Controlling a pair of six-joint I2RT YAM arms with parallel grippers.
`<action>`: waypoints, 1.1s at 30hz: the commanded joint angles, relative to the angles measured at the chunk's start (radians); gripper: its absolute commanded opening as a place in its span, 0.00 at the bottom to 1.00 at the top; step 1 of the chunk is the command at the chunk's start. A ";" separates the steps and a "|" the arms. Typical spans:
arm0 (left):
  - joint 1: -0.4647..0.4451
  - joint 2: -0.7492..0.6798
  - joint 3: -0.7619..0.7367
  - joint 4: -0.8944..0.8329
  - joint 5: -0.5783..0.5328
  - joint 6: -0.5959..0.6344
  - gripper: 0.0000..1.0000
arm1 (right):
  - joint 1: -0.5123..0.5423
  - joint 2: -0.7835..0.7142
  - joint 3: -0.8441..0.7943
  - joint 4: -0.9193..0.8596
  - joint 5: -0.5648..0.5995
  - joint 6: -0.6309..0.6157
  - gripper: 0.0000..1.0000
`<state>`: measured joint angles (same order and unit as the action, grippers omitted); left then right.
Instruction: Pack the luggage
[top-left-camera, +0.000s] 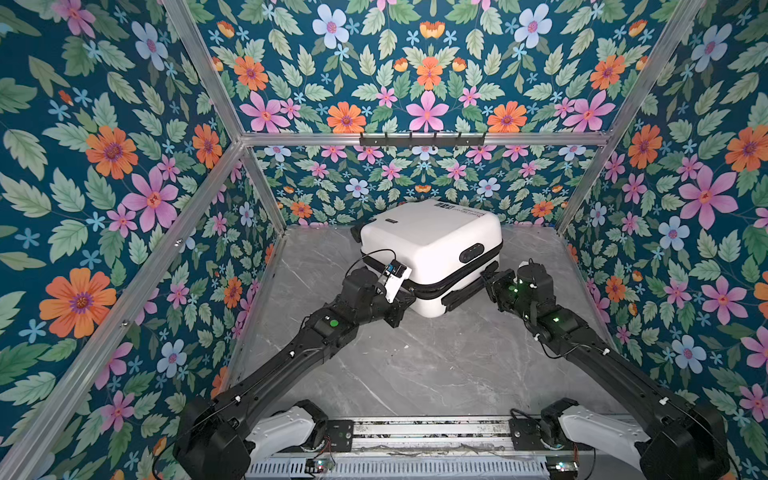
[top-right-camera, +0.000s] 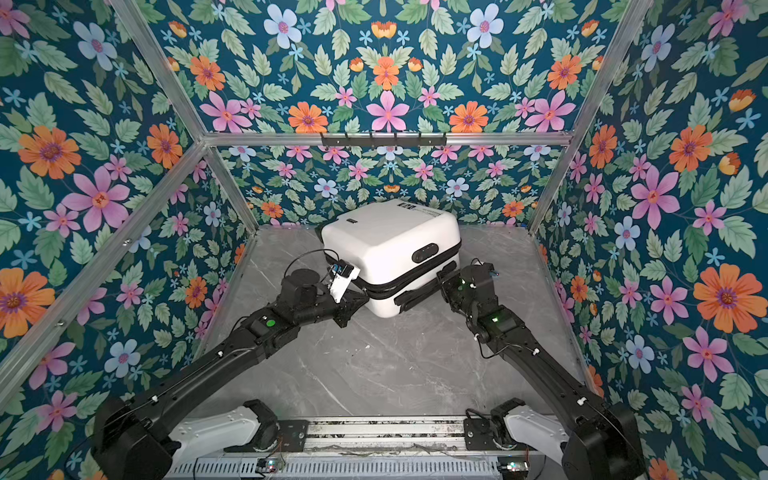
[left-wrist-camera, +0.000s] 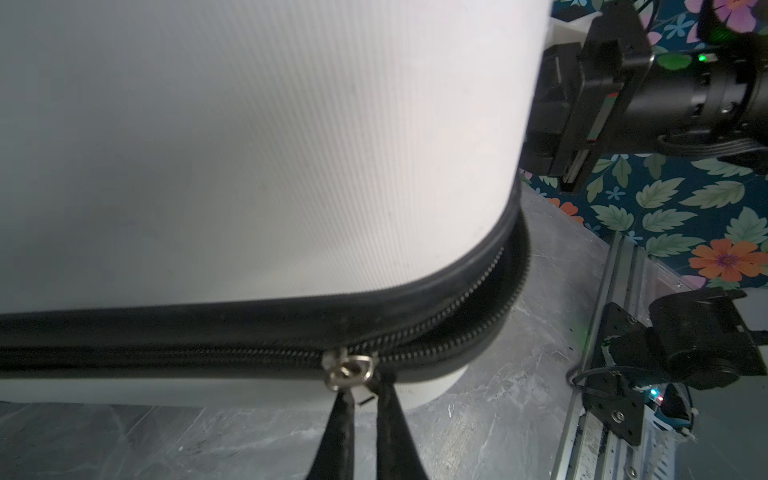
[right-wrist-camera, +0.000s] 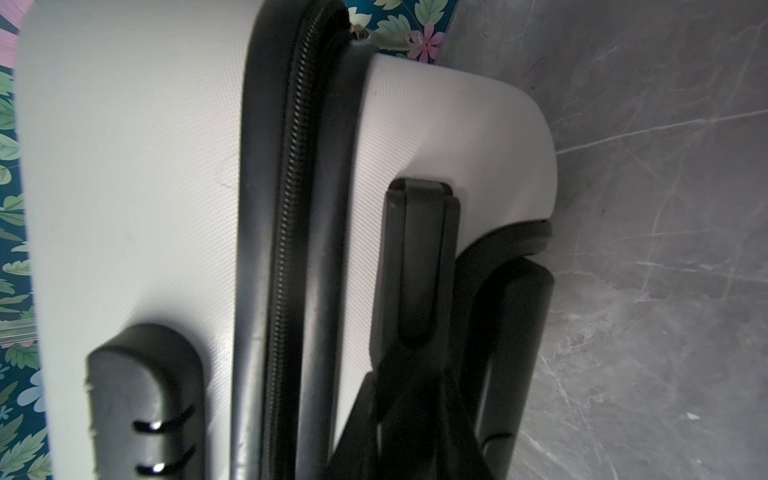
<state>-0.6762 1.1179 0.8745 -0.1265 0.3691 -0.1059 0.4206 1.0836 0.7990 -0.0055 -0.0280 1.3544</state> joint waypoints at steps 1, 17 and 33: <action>0.001 -0.012 -0.005 0.126 -0.032 -0.006 0.08 | 0.007 -0.023 0.008 0.291 -0.099 -0.091 0.00; 0.001 -0.021 0.012 0.161 -0.004 -0.015 0.21 | 0.006 -0.019 0.008 0.291 -0.105 -0.089 0.00; 0.001 0.041 0.043 0.198 0.001 -0.027 0.09 | 0.007 -0.019 0.007 0.294 -0.105 -0.087 0.00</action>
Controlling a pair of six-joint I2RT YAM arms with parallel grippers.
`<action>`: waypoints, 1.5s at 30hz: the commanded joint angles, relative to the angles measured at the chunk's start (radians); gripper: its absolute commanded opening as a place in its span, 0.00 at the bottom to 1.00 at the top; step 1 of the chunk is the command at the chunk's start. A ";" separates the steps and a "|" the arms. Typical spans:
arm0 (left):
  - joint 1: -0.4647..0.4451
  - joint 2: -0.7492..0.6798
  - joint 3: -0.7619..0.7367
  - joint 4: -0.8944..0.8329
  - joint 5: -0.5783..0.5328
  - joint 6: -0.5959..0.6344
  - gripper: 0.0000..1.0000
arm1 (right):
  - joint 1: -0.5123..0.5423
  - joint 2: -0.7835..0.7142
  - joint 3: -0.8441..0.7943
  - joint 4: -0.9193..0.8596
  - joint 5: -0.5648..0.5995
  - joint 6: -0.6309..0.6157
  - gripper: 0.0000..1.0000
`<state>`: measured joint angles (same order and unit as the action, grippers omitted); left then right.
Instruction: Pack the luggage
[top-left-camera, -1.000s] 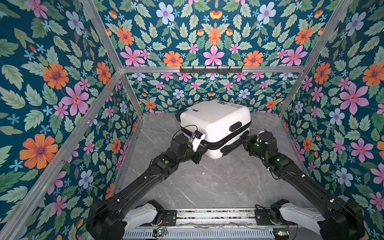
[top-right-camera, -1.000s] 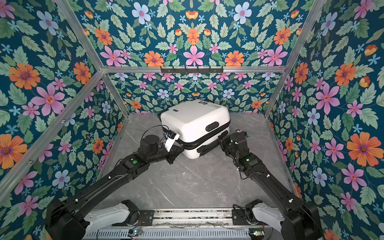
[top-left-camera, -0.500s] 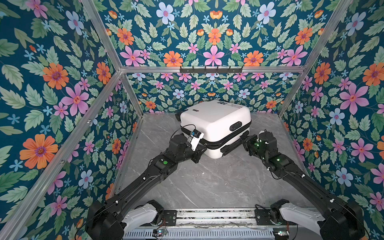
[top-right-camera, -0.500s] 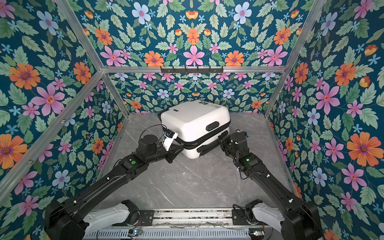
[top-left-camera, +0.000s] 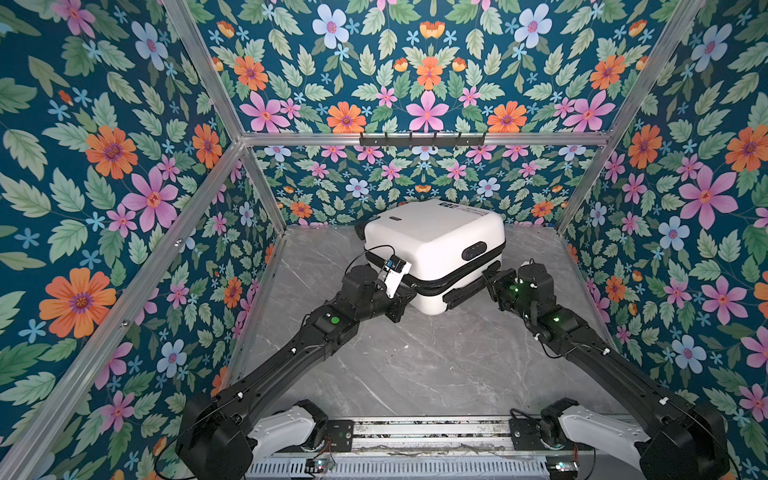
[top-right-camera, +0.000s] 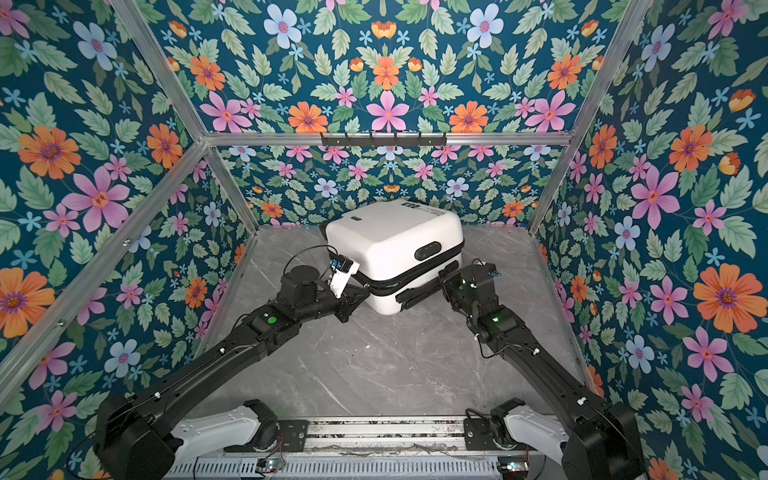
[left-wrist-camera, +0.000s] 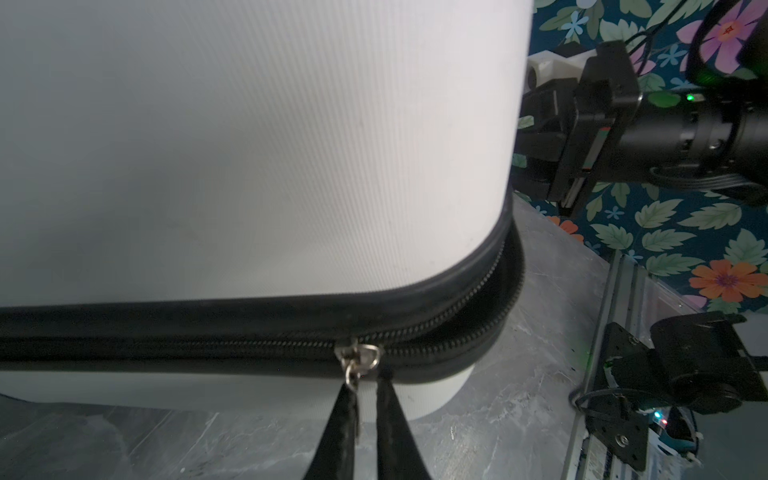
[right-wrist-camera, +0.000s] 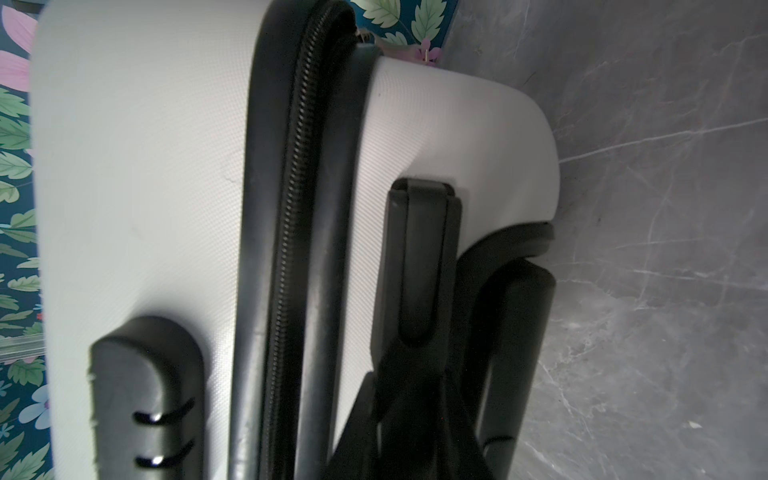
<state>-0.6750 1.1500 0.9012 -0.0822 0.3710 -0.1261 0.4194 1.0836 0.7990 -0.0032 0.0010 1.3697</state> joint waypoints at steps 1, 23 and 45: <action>0.000 0.012 0.020 0.146 -0.001 -0.006 0.06 | 0.008 -0.019 0.006 0.292 -0.134 -0.104 0.00; -0.013 0.020 0.191 -0.223 0.185 0.039 0.00 | 0.038 0.043 0.003 0.307 -0.090 -0.122 0.00; -0.110 0.093 0.314 -0.165 0.126 -0.027 0.00 | 0.129 0.043 -0.024 0.278 0.058 -0.141 0.00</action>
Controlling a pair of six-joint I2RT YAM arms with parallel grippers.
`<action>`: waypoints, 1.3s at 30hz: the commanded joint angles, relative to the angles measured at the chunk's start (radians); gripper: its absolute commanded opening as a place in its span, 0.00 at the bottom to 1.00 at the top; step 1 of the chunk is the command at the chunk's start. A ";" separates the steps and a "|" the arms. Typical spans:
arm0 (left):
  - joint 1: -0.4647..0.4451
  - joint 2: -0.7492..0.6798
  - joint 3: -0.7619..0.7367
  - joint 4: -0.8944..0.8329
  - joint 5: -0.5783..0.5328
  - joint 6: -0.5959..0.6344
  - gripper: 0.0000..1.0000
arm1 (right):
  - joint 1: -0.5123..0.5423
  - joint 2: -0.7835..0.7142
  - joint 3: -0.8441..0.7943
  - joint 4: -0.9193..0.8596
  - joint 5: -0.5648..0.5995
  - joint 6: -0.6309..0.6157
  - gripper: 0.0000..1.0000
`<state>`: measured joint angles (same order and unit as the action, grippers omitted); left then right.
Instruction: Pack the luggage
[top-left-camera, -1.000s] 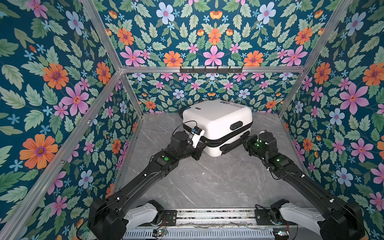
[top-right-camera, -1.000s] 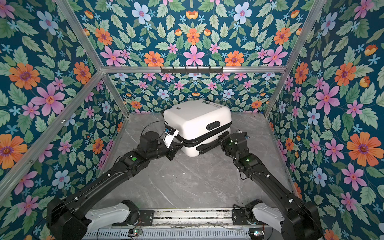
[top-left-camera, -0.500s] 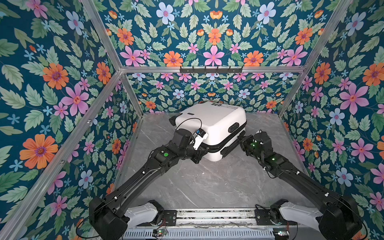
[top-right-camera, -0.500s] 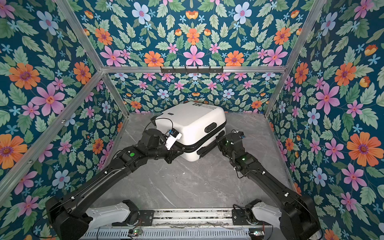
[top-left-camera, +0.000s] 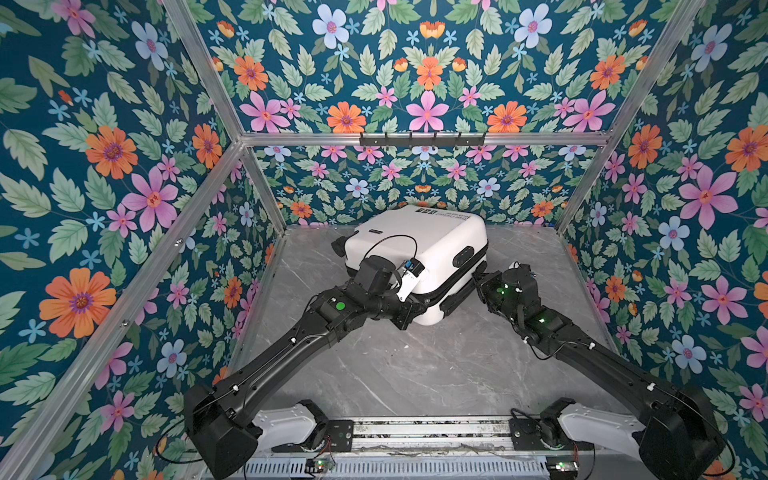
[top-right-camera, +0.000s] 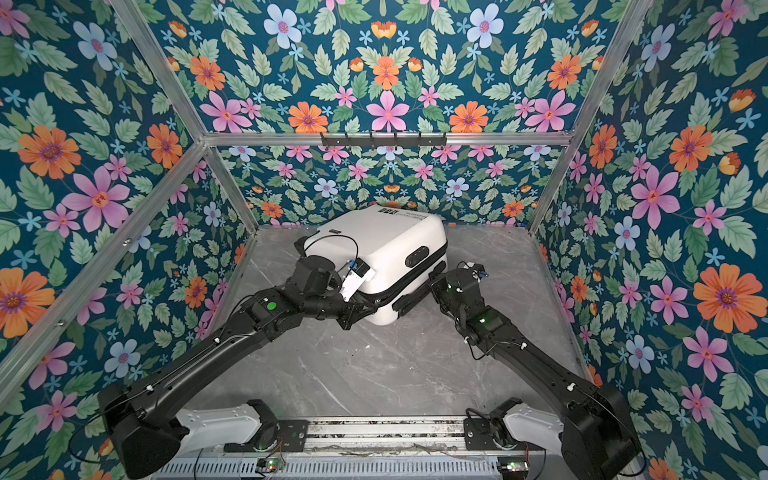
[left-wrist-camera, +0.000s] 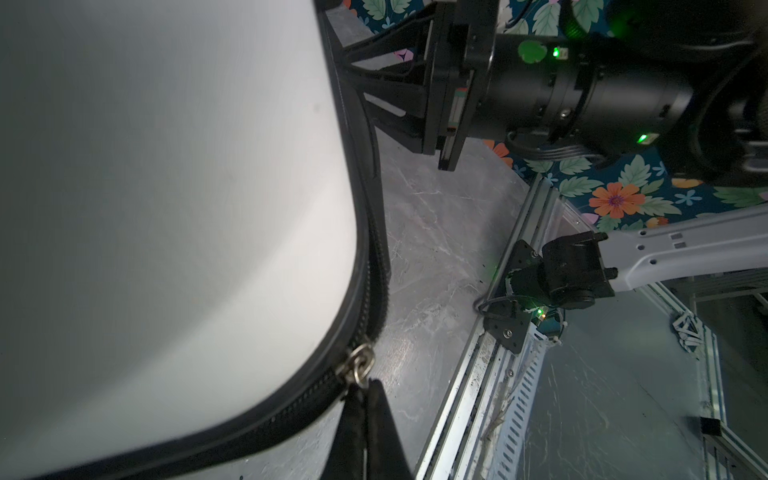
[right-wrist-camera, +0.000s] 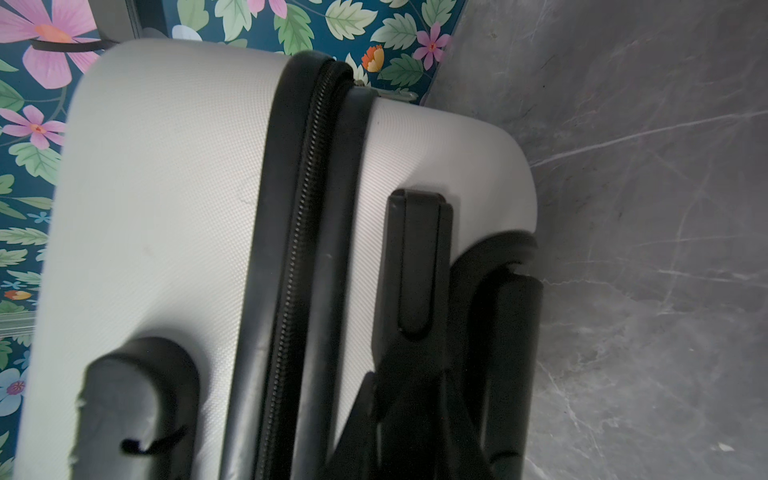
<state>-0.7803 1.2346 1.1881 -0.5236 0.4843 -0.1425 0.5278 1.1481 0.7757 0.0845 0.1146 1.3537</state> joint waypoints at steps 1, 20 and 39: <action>-0.006 0.019 0.041 0.274 0.005 -0.016 0.00 | 0.026 -0.023 -0.004 0.189 -0.052 -0.125 0.00; -0.169 0.143 0.171 0.277 -0.261 -0.161 0.00 | 0.124 -0.009 0.015 0.169 -0.005 -0.163 0.00; -0.181 -0.065 0.000 0.150 -0.786 -0.405 0.00 | 0.226 0.045 0.005 0.210 -0.022 -0.155 0.00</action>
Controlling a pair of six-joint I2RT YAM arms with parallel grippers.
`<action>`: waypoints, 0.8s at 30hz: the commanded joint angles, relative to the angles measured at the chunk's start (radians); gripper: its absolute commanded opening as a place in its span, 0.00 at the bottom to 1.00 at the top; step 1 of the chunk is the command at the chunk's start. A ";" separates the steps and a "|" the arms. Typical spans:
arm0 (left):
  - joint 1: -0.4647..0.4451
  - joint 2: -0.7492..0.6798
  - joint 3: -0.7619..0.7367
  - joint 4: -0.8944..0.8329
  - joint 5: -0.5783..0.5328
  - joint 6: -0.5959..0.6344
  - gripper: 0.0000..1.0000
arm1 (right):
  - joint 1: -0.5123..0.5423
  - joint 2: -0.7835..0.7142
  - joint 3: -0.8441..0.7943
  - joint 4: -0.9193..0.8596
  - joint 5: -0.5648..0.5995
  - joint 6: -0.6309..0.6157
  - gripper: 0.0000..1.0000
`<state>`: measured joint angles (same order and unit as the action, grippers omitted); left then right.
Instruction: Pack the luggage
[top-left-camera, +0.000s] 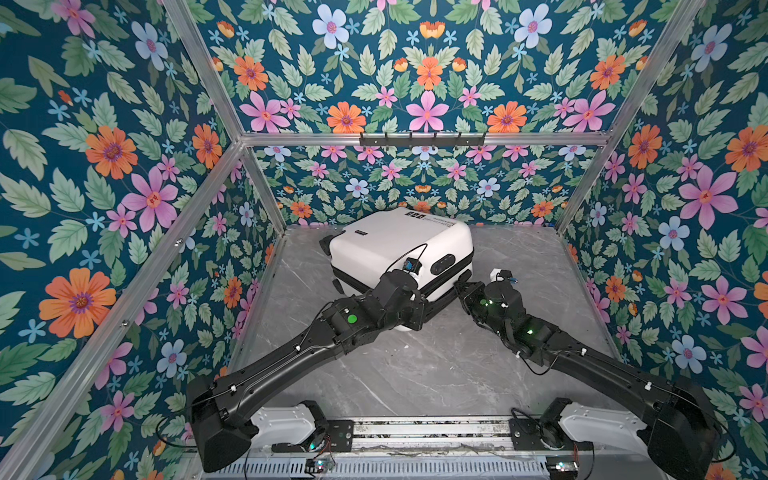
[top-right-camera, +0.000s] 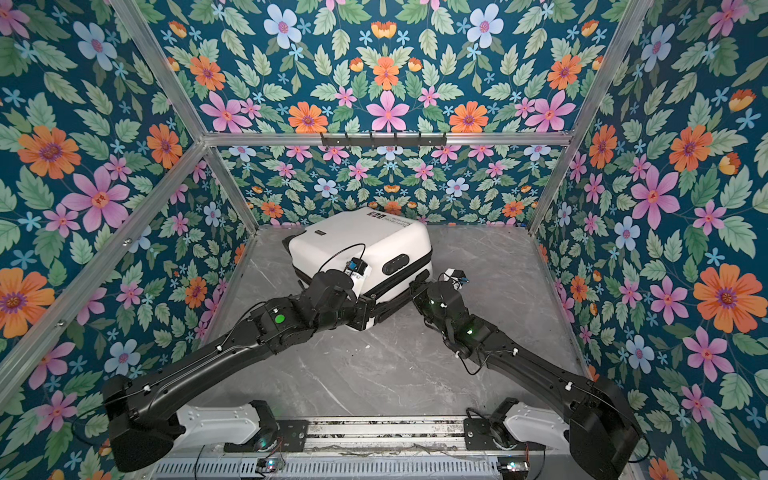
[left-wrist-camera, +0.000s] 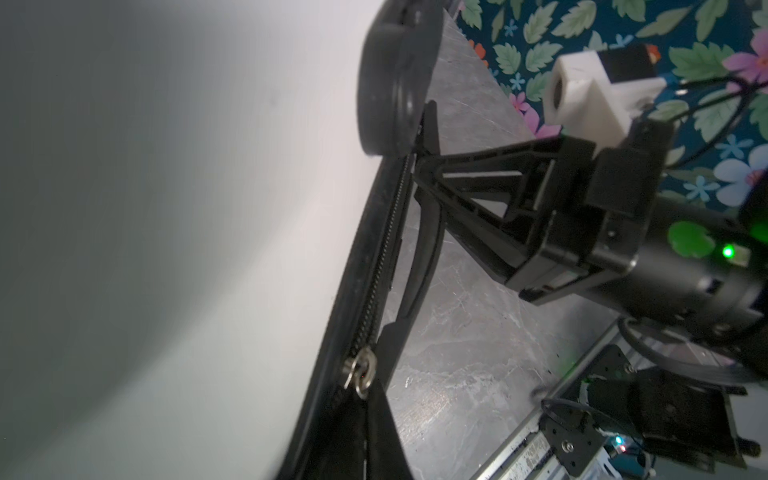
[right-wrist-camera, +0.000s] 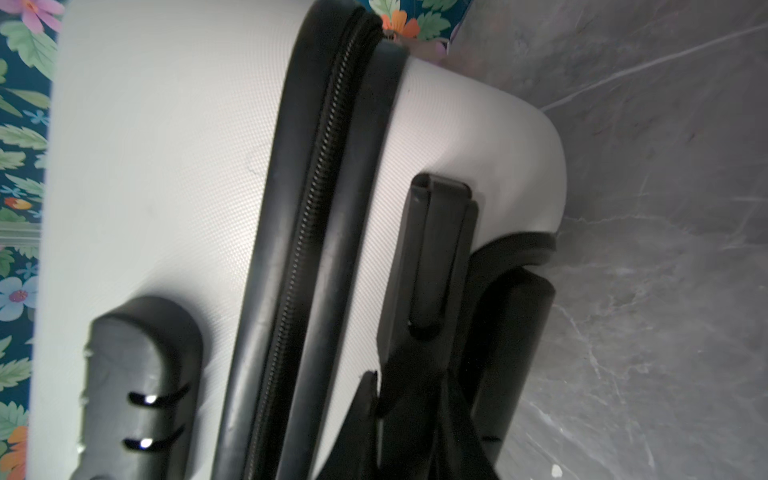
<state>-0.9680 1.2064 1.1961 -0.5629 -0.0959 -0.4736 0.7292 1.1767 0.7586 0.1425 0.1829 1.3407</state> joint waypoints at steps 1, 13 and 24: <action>0.007 -0.050 -0.017 0.179 -0.234 -0.093 0.00 | 0.036 0.032 0.029 0.160 -0.095 -0.143 0.00; 0.006 -0.117 -0.061 0.110 -0.306 -0.183 0.00 | 0.189 0.253 0.171 0.262 -0.162 -0.151 0.00; 0.006 -0.191 -0.084 0.029 -0.334 -0.212 0.00 | 0.220 0.360 0.234 0.315 -0.169 -0.126 0.00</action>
<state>-0.9623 1.0435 1.1141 -0.5022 -0.3775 -0.6739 0.9424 1.5444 0.9787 0.1905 0.0364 1.2903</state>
